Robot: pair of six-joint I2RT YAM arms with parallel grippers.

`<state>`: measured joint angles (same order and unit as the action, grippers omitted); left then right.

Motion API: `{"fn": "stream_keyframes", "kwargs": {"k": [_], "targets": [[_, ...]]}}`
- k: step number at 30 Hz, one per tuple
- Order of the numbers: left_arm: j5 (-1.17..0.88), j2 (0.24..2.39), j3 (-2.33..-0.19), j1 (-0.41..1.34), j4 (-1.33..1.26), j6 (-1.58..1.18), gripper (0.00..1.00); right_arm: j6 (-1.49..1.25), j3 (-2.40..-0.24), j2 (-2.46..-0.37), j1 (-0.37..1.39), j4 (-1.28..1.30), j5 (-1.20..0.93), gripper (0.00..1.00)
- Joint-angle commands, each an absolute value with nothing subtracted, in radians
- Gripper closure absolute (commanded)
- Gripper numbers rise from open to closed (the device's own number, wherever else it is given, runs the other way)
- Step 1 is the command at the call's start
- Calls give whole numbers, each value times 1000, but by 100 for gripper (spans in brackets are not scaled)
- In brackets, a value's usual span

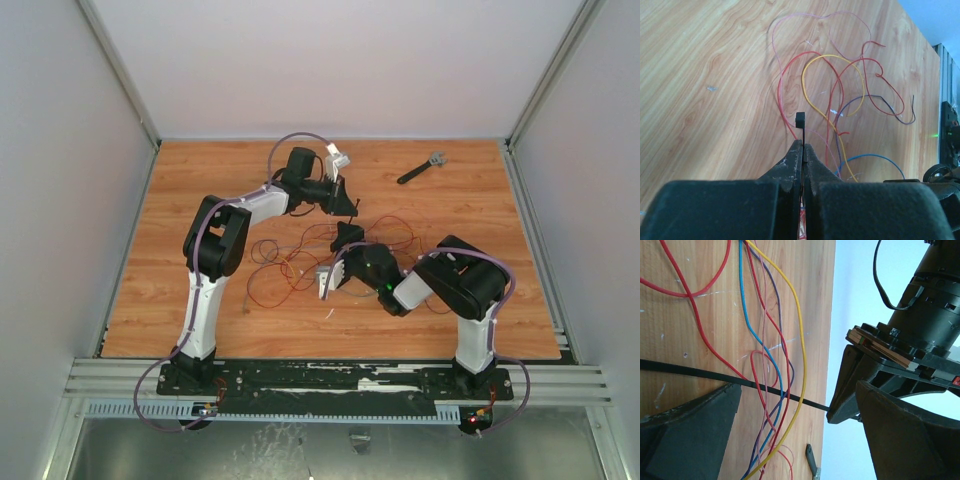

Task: Zip-tie the wires
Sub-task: Tie the cable at the center of the board.

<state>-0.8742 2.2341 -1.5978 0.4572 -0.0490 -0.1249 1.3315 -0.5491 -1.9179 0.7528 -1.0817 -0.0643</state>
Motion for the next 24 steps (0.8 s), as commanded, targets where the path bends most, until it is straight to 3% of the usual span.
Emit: {"fn": "stream_keyframes", "kwargs": {"k": [1, 18, 24], "targets": [[-901, 2255, -1628, 467, -48, -124, 100, 1339, -521, -1947, 765, -1088, -87, 1], [-900, 2263, -1637, 469, -48, -133, 100, 1319, -502, -1954, 843, -1124, -49, 1], [-900, 2264, -1638, 469, -48, -134, 100, 1300, -493, -1955, 861, -1125, -21, 5]]}}
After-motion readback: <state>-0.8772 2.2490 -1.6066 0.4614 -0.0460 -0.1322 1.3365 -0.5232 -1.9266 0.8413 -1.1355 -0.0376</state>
